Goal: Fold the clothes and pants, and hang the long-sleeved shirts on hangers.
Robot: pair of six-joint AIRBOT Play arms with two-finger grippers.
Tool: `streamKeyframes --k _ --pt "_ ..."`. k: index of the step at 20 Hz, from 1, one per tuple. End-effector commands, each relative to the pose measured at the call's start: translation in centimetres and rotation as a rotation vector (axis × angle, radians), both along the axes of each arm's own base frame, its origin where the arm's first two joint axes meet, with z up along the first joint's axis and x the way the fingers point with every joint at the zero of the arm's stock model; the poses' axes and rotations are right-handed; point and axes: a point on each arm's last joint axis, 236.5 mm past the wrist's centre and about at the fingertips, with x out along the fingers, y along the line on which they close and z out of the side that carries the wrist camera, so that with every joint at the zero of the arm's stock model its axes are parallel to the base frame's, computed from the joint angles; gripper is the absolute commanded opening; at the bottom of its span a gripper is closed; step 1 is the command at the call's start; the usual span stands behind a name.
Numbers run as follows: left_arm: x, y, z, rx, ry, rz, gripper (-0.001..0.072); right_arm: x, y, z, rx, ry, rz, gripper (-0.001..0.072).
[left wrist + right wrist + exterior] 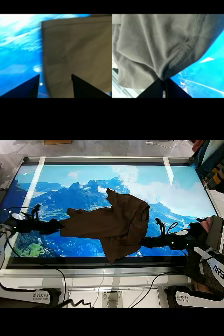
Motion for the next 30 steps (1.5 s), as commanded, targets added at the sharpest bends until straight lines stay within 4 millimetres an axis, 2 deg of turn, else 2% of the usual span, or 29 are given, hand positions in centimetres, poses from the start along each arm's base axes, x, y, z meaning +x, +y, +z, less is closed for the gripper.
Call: streamKeyframes --k 1,3,5,7,9,10,12,15,16,19,21,23,24,26,28,30 --pt "1.3 -1.9 -0.4 -0.066 -0.050 -0.016 0.0319 0.2 0.1 0.2 0.008 -0.002 -0.007 0.0018" --pt "2.5 -3.0 0.3 -0.091 -0.102 -0.016 0.0213 0.2 0.1 0.2 0.008 -0.002 -0.008 0.0018" --pt "3.1 -4.0 0.7 -0.100 -0.130 -0.022 0.0018 0.2 0.1 0.3 0.008 -0.005 -0.009 0.0017" --pt "3.8 -4.7 1.5 -0.128 -0.151 -0.013 0.0016 0.5 0.1 0.9 0.007 -0.027 -0.006 0.0017" --pt "5.2 -4.9 4.0 -0.157 -0.212 -0.007 0.0016 1.2 0.4 3.0 0.019 -0.082 0.033 0.0017" --pt "6.0 -4.8 6.0 -0.161 -0.258 -0.023 0.0016 1.6 0.5 4.7 0.018 -0.126 0.075 0.0017" --pt "7.9 -4.5 12.4 -0.149 -0.418 -0.076 0.0016 2.1 0.0 7.8 -0.027 -0.212 0.156 0.0016" --pt "9.3 -3.3 24.2 -0.062 -0.696 -0.103 0.0016 3.3 -2.3 12.2 -0.177 -0.331 0.164 0.0017" --pt "9.1 -2.7 28.1 -0.018 -0.785 -0.097 0.0016 3.6 -2.7 13.7 -0.207 -0.375 0.155 0.0017" --pt "7.2 -0.4 37.8 0.129 -1.023 -0.022 0.0016 3.9 -3.0 19.0 -0.239 -0.510 0.114 0.0017" --pt "5.4 0.5 42.4 0.225 -1.153 0.012 0.0016 3.4 -2.8 22.6 -0.253 -0.615 0.104 0.0016" --pt "3.6 0.7 46.2 0.283 -1.249 0.052 0.0016 2.5 -2.7 26.1 -0.264 -0.709 0.085 0.0017" --pt "3.0 0.7 47.2 0.296 -1.275 0.061 0.0016 2.0 -2.6 27.5 -0.270 -0.752 0.079 0.0017" --pt "2.7 0.9 47.1 0.332 -1.272 0.050 0.0016 0.8 -2.5 29.4 -0.280 -0.810 0.073 0.0017" --pt "3.5 1.6 45.1 0.381 -1.222 0.028 0.0016 -0.4 -2.3 29.7 -0.284 -0.815 0.098 0.0017" --pt "4.8 2.1 42.8 0.357 -1.172 0.033 0.0016 -0.5 -2.4 29.2 -0.280 -0.777 0.086 0.0017"
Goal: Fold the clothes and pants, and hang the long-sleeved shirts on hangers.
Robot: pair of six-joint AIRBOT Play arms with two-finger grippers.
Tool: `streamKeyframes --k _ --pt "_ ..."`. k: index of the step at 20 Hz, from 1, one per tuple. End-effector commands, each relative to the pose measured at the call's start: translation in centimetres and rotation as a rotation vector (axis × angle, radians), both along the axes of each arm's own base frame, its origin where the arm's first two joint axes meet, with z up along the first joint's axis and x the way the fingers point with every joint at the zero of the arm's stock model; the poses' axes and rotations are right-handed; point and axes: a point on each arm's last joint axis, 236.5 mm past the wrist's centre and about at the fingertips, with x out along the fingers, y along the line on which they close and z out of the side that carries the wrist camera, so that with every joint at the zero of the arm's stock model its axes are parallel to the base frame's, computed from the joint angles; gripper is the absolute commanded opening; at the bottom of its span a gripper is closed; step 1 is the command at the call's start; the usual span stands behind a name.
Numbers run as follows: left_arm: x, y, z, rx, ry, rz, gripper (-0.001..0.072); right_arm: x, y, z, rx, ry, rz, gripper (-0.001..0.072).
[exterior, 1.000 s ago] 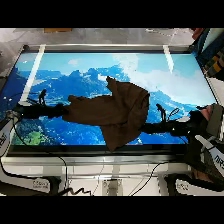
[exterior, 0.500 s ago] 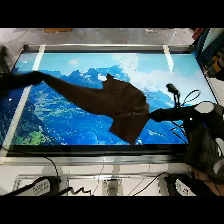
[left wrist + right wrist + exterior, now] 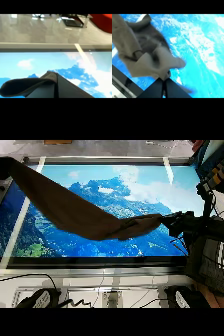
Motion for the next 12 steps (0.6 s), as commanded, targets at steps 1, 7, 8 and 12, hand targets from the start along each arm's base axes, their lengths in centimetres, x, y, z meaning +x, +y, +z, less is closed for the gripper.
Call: streamKeyframes --k 1,7,8,12 --pt "1.7 1.1 -2.8 0.011 0.058 0.019 0.0016 -0.7 -0.4 0.5 -0.015 -0.003 -0.024 0.0017" --pt "9.2 -3.2 -14.7 -0.065 0.274 -0.080 0.0016 3.5 -4.0 0.1 -0.103 -0.092 -0.169 0.0017" --pt "10.7 -4.0 -16.7 -0.071 0.290 -0.071 0.0016 4.2 -4.2 -0.3 -0.101 -0.085 -0.180 0.0017" --pt "14.8 -7.3 -24.1 -0.067 0.346 -0.034 0.0017 6.6 -5.1 -5.3 -0.131 0.048 -0.186 0.0017"
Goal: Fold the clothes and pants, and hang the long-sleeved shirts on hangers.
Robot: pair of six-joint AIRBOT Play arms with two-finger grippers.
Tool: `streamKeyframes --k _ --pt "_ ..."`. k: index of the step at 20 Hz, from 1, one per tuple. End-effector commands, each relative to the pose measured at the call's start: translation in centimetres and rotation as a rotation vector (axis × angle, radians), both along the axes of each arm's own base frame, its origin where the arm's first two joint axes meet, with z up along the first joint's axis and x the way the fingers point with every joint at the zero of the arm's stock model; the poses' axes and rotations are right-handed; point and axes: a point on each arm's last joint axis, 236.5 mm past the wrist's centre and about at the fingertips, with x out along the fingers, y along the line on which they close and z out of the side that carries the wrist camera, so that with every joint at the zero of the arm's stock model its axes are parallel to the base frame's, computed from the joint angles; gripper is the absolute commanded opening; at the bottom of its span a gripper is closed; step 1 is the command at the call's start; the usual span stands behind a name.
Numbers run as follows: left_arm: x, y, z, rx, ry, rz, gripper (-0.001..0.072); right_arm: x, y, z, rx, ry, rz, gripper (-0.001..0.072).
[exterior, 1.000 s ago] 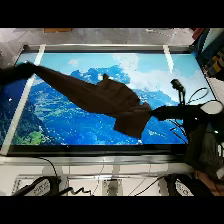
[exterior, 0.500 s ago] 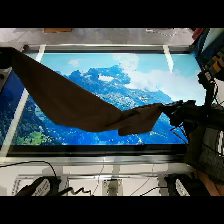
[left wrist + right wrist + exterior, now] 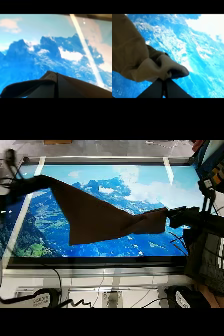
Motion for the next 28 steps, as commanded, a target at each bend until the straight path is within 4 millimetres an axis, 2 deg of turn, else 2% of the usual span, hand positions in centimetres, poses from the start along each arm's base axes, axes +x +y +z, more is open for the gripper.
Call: streamKeyframes --k 1,3,4,5,6,7,9,11,13,15,16,18,20,24,28 --pt "2.9 -2.9 -6.3 0.017 0.053 0.019 0.0017 2.7 -1.7 -4.7 -0.048 0.096 -0.038 0.0017" --pt "3.0 -3.8 -7.5 0.017 0.072 0.005 0.0067 4.6 -3.2 -8.1 -0.073 0.160 -0.093 0.0017" --pt "2.8 -3.9 -7.4 0.015 0.075 -0.003 0.0232 5.5 -3.9 -9.7 -0.075 0.192 -0.130 0.0017" --pt "2.6 -3.6 -7.0 0.011 0.075 -0.006 0.0566 6.0 -4.1 -11.0 -0.066 0.219 -0.147 0.0017" --pt "2.3 -3.1 -6.4 -0.012 0.083 0.003 0.0696 6.2 -4.1 -12.0 -0.063 0.243 -0.149 0.0017" --pt "1.7 -2.7 -5.9 -0.031 0.098 -0.006 0.0700 6.2 -4.1 -12.8 -0.062 0.264 -0.148 0.0017" --pt "-0.4 -1.9 -5.1 -0.055 0.147 -0.068 0.0696 6.1 -4.1 -13.2 -0.060 0.279 -0.144 0.0017" --pt "-4.2 -1.1 -4.6 -0.106 0.245 -0.164 0.0681 5.8 -3.9 -13.3 -0.059 0.293 -0.135 0.0017" --pt "-8.9 -0.7 -5.1 -0.208 0.418 -0.252 0.0557 5.4 -3.7 -13.5 -0.058 0.309 -0.125 0.0017" --pt "-12.9 0.7 -7.6 -0.221 0.609 -0.267 0.0551 5.3 -3.7 -13.5 -0.058 0.312 -0.123 0.0017" --pt "-14.0 1.5 -9.4 -0.211 0.675 -0.238 0.0551 5.3 -3.7 -13.5 -0.057 0.313 -0.123 0.0017" --pt "-16.6 1.7 -13.6 -0.199 0.790 -0.221 0.0551 5.3 -3.6 -13.5 -0.057 0.314 -0.122 0.0017" --pt "-18.9 1.0 -17.2 -0.235 0.870 -0.198 0.0551 5.2 -3.6 -13.5 -0.056 0.317 -0.121 0.0017" --pt "-21.0 1.2 -23.1 -0.218 0.896 -0.114 0.0551 5.2 -3.6 -13.6 -0.057 0.316 -0.121 0.0017" --pt "-24.1 -1.0 -26.4 -0.210 0.969 -0.172 0.0546 5.2 -3.6 -13.5 -0.055 0.315 -0.122 0.0017"
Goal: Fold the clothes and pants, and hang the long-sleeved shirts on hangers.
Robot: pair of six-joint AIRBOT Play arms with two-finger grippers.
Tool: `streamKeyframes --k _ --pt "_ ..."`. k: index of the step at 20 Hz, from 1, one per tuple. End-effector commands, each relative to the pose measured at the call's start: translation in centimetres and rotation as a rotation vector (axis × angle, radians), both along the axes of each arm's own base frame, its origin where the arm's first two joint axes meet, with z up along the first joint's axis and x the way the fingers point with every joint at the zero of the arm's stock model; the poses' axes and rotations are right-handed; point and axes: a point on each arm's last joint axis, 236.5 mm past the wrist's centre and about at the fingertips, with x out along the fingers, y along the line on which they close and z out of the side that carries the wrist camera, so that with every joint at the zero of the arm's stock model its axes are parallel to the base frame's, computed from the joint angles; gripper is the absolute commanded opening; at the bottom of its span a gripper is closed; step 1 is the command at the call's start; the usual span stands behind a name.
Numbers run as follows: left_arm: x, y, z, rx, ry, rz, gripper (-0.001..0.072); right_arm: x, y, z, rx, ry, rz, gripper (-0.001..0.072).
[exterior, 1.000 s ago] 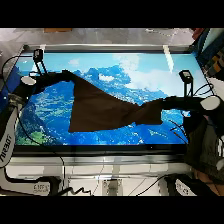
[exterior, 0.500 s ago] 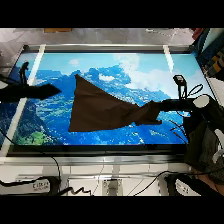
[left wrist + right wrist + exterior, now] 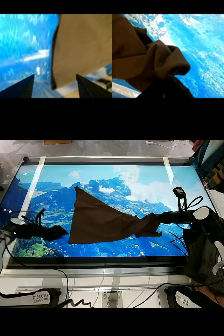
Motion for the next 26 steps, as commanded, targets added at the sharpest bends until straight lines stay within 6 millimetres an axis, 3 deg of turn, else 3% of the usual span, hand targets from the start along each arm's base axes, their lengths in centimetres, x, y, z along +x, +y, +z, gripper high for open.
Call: streamKeyframes --k 1,2,6,8,9,12,15,18,21,24,26 --pt "-2.3 -1.2 -3.3 0.020 0.046 -0.030 0.0545 0.0 0.1 0.0 0.003 0.001 0.000 0.0017" --pt "-2.4 -1.7 -3.9 0.026 0.052 -0.041 0.0535 0.0 0.1 0.0 0.006 0.001 -0.001 0.0017" --pt "-2.0 -3.8 -4.5 0.037 0.035 -0.083 0.0205 0.0 0.3 0.1 0.015 0.001 -0.002 0.0017" --pt "-2.2 -4.7 -4.4 0.037 0.036 -0.110 0.0163 0.1 0.4 0.2 0.025 -0.001 -0.005 0.0017" --pt "-2.3 -4.9 -4.4 0.034 0.037 -0.117 0.0047 0.1 0.5 0.2 0.028 -0.001 -0.005 0.0018" --pt "-2.7 -5.4 -3.3 -0.006 0.038 -0.159 0.0017 -0.2 0.7 0.7 0.034 0.002 0.006 0.0017" --pt "-1.5 -5.0 0.6 -0.025 -0.040 -0.191 0.0016 0.2 0.8 4.2 0.024 -0.082 0.013 0.0017" --pt "1.6 -2.9 8.0 0.042 -0.261 -0.160 0.0016 0.3 0.8 11.3 0.007 -0.255 0.016 0.0016" --pt "3.6 -0.5 19.6 0.116 -0.585 -0.053 0.0016 -2.1 1.4 19.8 -0.013 -0.436 0.046 0.0017" --pt "2.8 0.9 32.8 0.125 -0.957 0.140 0.0017 -6.5 2.7 28.6 0.001 -0.657 0.066 0.0017" --pt "0.9 2.2 40.6 0.173 -1.202 0.296 0.0017 -10.1 3.4 33.8 -0.001 -0.802 0.075 0.0017"
